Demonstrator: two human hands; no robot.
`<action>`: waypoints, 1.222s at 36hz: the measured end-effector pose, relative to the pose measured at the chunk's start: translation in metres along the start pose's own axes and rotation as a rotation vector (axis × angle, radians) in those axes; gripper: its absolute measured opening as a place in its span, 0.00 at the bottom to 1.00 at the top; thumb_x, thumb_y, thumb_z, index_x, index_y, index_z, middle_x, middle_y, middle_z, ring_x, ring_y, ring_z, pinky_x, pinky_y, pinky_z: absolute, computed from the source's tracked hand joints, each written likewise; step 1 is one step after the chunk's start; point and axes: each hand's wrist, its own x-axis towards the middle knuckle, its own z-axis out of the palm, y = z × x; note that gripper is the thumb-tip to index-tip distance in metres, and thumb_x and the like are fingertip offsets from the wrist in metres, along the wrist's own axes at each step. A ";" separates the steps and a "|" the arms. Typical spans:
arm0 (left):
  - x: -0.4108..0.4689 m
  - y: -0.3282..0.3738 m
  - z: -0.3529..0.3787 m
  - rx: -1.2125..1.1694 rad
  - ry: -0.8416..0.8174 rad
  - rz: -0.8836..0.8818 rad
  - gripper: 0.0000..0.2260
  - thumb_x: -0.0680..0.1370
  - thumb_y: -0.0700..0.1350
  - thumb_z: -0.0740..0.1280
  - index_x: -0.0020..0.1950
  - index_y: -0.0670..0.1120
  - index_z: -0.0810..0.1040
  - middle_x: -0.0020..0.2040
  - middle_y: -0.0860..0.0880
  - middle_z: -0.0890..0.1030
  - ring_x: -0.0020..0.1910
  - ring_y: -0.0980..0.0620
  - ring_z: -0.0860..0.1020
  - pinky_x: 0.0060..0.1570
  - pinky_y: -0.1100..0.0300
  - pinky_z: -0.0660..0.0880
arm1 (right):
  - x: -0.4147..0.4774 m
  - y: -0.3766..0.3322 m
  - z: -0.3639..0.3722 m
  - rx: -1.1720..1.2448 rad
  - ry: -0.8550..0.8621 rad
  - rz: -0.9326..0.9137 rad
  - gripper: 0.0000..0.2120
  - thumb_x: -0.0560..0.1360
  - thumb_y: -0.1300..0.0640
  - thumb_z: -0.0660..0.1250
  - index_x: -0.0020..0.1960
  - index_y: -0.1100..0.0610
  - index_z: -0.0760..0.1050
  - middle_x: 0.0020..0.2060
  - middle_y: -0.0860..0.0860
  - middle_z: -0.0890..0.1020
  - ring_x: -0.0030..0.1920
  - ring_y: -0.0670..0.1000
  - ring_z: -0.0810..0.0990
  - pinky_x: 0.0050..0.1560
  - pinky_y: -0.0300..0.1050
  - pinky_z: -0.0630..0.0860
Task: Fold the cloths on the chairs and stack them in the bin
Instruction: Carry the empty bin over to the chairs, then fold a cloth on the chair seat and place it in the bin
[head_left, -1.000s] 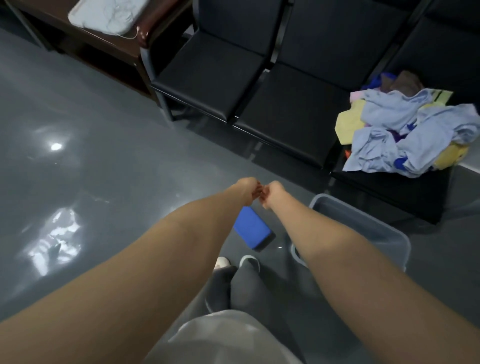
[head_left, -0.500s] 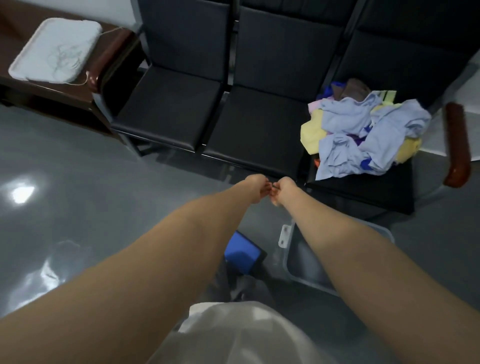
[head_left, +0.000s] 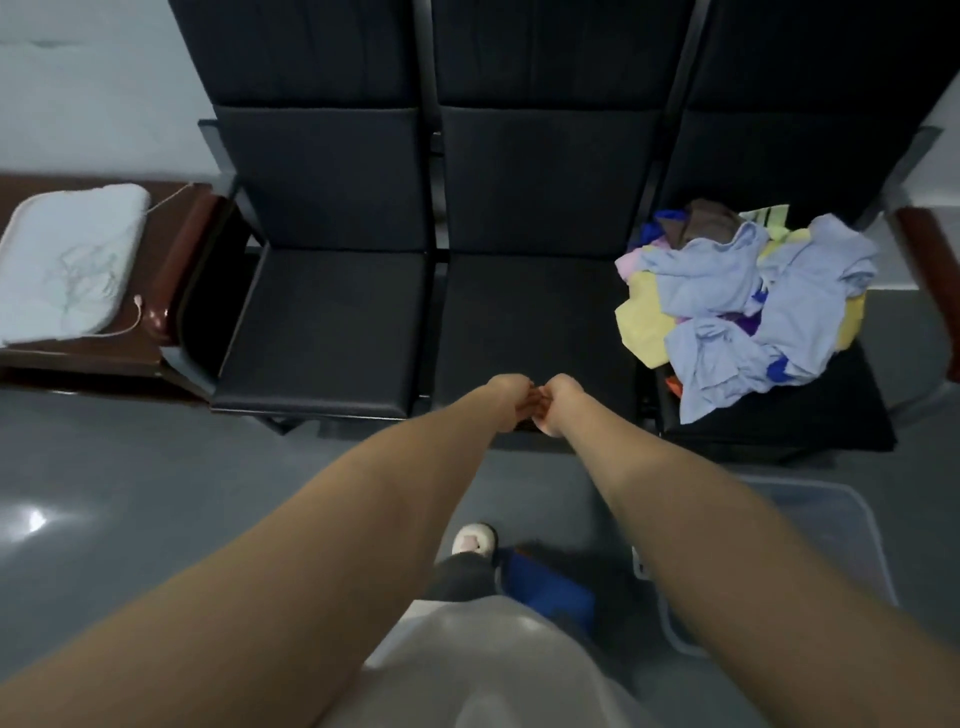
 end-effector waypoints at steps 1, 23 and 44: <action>0.006 0.008 -0.003 -0.002 -0.022 0.000 0.14 0.83 0.37 0.52 0.39 0.38 0.70 0.34 0.43 0.77 0.18 0.54 0.75 0.26 0.63 0.76 | 0.003 -0.005 0.007 0.016 0.015 -0.004 0.18 0.81 0.60 0.51 0.34 0.60 0.66 0.12 0.50 0.68 0.11 0.46 0.64 0.25 0.35 0.66; 0.047 0.091 -0.002 0.090 -0.182 0.000 0.13 0.83 0.37 0.53 0.39 0.40 0.70 0.39 0.44 0.74 0.36 0.52 0.74 0.25 0.66 0.75 | 0.031 -0.071 0.047 0.035 0.160 -0.053 0.16 0.81 0.61 0.51 0.36 0.60 0.67 0.32 0.52 0.73 0.32 0.48 0.71 0.62 0.44 0.70; 0.071 0.111 0.058 0.129 -0.132 0.035 0.13 0.83 0.37 0.55 0.39 0.40 0.70 0.39 0.45 0.75 0.35 0.52 0.75 0.28 0.65 0.76 | 0.078 -0.116 0.009 0.057 0.126 -0.092 0.15 0.80 0.59 0.53 0.37 0.60 0.69 0.32 0.52 0.72 0.30 0.47 0.71 0.43 0.41 0.73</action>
